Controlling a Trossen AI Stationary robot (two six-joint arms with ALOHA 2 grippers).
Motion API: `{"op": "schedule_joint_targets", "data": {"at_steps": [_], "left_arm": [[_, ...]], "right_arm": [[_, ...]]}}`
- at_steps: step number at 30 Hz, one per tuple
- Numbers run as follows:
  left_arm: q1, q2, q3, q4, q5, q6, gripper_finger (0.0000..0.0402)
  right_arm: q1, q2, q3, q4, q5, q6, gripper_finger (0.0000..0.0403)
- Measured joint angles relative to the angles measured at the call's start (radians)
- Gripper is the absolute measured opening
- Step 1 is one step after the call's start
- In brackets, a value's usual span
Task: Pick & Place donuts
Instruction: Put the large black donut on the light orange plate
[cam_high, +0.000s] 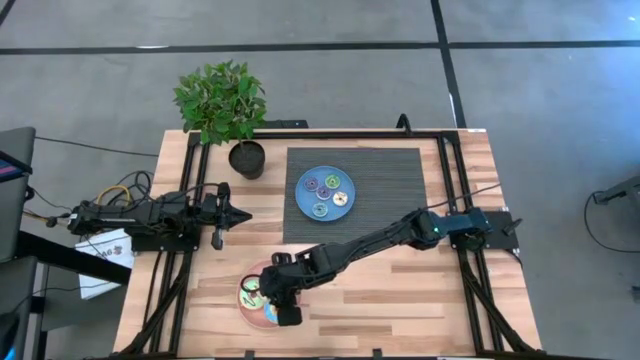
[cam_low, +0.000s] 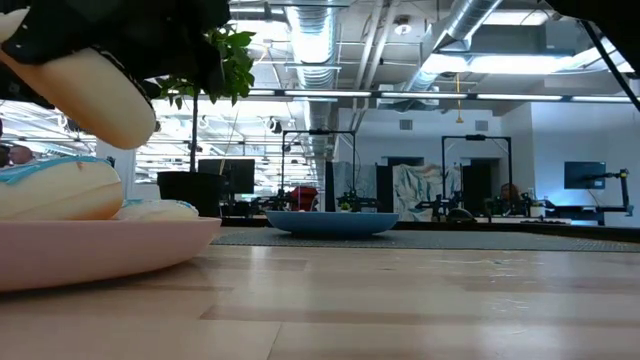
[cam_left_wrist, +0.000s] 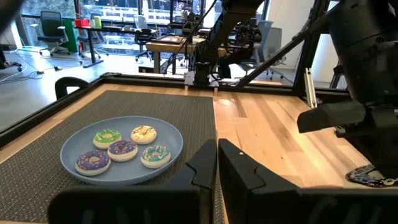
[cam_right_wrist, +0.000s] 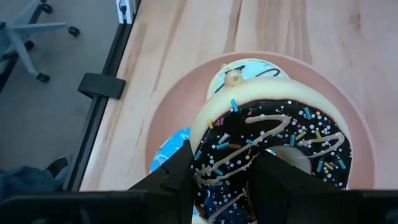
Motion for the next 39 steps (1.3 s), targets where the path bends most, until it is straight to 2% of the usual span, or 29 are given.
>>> {"op": "schedule_joint_targets", "data": {"at_steps": [9, 18, 22, 31, 35, 39], "left_arm": [[0.0, 0.0, 0.0, 0.0, 0.0, 0.0, 0.0009], [0.0, 0.0, 0.0, 0.0, 0.0, 0.0, 0.0009], [0.0, 0.0, 0.0, 0.0, 0.0, 0.0, 0.0009], [0.0, 0.0, 0.0, 0.0, 0.0, 0.0, 0.0009], [0.0, 0.0, 0.0, 0.0, 0.0, 0.0, 0.0009], [0.0, 0.0, 0.0, 0.0, 0.0, 0.0, 0.0009]], "right_arm": [[0.004, 0.061, 0.0, 0.022, -0.027, 0.002, 0.0113], [0.001, 0.06, 0.0, 0.05, -0.033, 0.02, 0.0117], [-0.007, 0.056, 0.0, 0.052, -0.033, 0.046, 0.015], [-0.008, 0.056, 0.0, 0.054, -0.041, 0.054, 0.0269], [-0.009, 0.056, 0.0, 0.053, -0.068, 0.055, 0.029], [-0.009, 0.056, 0.0, 0.048, -0.059, 0.118, 0.0292]]}}
